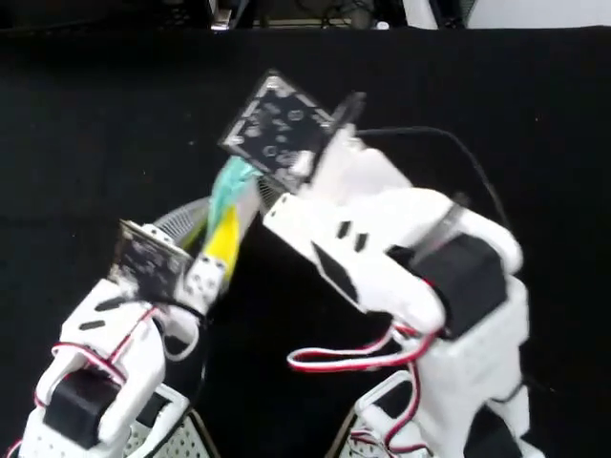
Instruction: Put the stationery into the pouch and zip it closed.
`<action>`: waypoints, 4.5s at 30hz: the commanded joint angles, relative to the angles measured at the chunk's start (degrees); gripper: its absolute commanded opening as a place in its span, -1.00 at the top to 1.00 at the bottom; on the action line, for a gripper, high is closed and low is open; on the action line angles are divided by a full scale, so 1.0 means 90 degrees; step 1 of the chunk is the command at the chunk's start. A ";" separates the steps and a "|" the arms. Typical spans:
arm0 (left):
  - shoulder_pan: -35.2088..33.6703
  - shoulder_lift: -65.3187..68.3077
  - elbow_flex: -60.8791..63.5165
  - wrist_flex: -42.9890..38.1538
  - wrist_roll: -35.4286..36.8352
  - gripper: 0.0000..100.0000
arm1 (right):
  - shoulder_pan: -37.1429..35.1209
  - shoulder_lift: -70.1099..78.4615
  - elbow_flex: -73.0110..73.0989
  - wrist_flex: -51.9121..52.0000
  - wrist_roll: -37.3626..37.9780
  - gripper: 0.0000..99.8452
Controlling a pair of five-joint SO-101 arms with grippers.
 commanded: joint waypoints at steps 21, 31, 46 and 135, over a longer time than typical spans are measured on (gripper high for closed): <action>0.0220 0.0020 -0.0317 0.0381 -0.0283 0.94 | 0.2383 -0.1822 0.4420 -0.3214 0.0801 0.98; 0.0220 0.0029 -0.0317 0.0381 -0.0283 0.94 | 0.2735 -0.1822 0.4615 -0.3810 0.0752 0.98; 0.0220 0.0049 -0.0317 0.0371 -0.0283 0.94 | 0.0469 -0.2769 0.4752 -0.2335 0.0000 0.68; 0.0220 0.0000 -0.0181 0.0342 -0.0322 0.94 | 0.0274 -0.2642 0.4567 -0.2882 -0.0020 0.95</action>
